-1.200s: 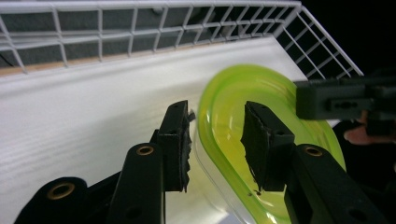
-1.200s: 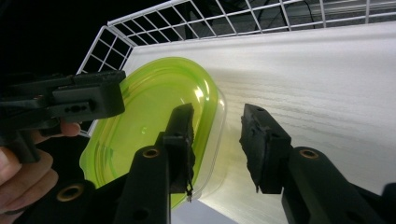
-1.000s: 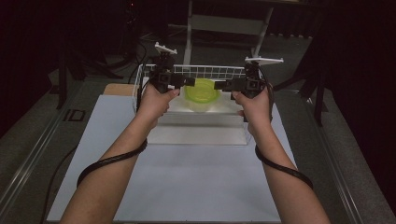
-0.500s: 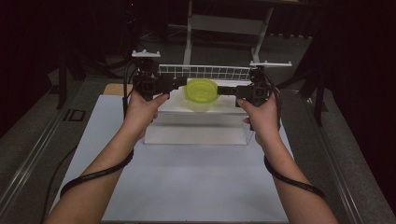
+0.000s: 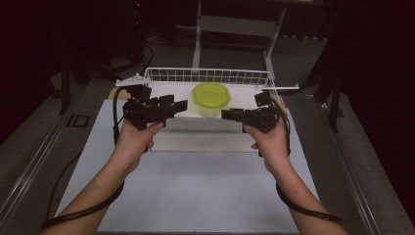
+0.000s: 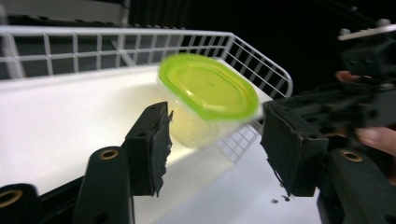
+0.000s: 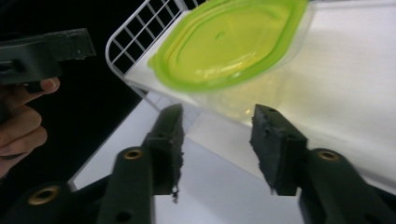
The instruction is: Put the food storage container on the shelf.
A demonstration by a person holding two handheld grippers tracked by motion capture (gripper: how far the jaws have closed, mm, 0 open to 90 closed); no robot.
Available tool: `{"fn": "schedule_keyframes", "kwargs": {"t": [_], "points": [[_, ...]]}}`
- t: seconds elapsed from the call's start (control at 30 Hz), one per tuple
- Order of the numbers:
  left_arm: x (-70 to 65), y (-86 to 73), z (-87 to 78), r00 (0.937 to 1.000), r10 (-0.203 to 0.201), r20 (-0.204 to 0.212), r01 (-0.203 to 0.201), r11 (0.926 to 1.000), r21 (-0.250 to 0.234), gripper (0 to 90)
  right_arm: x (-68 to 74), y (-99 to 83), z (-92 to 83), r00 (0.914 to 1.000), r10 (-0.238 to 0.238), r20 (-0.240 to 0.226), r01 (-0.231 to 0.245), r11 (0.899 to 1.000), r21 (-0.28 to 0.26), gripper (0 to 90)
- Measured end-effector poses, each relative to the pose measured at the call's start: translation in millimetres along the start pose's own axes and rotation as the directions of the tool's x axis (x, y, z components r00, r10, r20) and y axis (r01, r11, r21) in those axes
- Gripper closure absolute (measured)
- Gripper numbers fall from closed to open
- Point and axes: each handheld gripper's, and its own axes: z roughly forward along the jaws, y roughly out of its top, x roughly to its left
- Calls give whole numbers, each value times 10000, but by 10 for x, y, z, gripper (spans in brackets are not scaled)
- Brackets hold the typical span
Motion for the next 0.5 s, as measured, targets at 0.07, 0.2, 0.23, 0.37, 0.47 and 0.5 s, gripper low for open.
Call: {"fn": "schedule_keyframes", "kwargs": {"t": [0.07,0.2,0.23,0.37,0.47,0.5], "points": [[-9,-38,-10,10000,11,6,-11,10000,41,412,9,-25,23,9999,-109,11,109,9999,81,630],[-62,-253,-12,9995,158,260,-164,9996,236,317,11,-123,168,9993,-324,194,315,9986,428,898],[-72,-302,-16,9989,208,428,-217,9995,222,305,4,-134,191,9991,-337,254,326,9987,402,898],[-106,-498,-34,9909,250,1321,-250,9997,-15,219,-16,-143,271,9989,-305,362,297,9993,224,899],[-134,-649,-37,9878,162,1550,-142,9998,-140,179,-21,-131,309,9990,-237,373,234,9997,72,899],[-145,-703,-32,9877,180,1553,-164,9998,-119,178,-22,-128,318,9991,-213,366,214,9998,0,899]]}}
